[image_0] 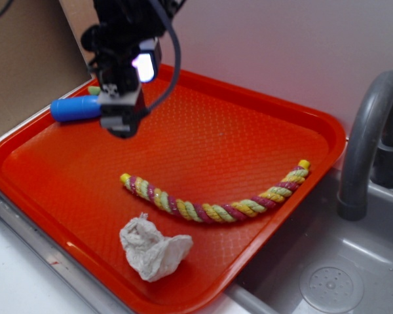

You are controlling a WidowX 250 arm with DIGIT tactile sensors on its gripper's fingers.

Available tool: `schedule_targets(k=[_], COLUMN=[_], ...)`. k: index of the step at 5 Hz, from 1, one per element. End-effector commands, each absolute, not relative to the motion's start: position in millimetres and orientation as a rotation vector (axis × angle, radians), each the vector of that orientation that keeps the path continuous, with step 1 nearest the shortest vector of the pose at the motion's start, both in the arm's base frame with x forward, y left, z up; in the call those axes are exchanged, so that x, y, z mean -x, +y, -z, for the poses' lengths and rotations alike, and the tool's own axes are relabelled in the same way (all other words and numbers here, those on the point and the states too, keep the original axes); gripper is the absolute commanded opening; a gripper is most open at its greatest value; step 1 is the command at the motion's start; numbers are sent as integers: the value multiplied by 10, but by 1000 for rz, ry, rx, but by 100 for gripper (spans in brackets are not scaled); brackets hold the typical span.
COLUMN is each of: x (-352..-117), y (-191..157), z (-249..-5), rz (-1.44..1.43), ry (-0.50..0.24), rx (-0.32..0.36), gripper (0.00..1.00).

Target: Grab the multicolored rope.

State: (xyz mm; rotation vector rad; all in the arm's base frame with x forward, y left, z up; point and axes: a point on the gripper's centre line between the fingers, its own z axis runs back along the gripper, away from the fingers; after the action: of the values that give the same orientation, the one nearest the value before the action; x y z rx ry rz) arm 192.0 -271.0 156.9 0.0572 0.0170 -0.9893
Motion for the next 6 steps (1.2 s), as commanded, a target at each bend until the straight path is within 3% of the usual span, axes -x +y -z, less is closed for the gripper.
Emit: schedule_targets(k=[1,3,5,6], x=[-1651,-1793,-1900,-1880], y=[-2978,-3036,-3175,-3284], z=[-1528,-1272,-856,-665], rz=[972,862,870,925], ry=[41,131,246,286], rx=[-90,-118,-166,-155], gripper=[100,100,100,100])
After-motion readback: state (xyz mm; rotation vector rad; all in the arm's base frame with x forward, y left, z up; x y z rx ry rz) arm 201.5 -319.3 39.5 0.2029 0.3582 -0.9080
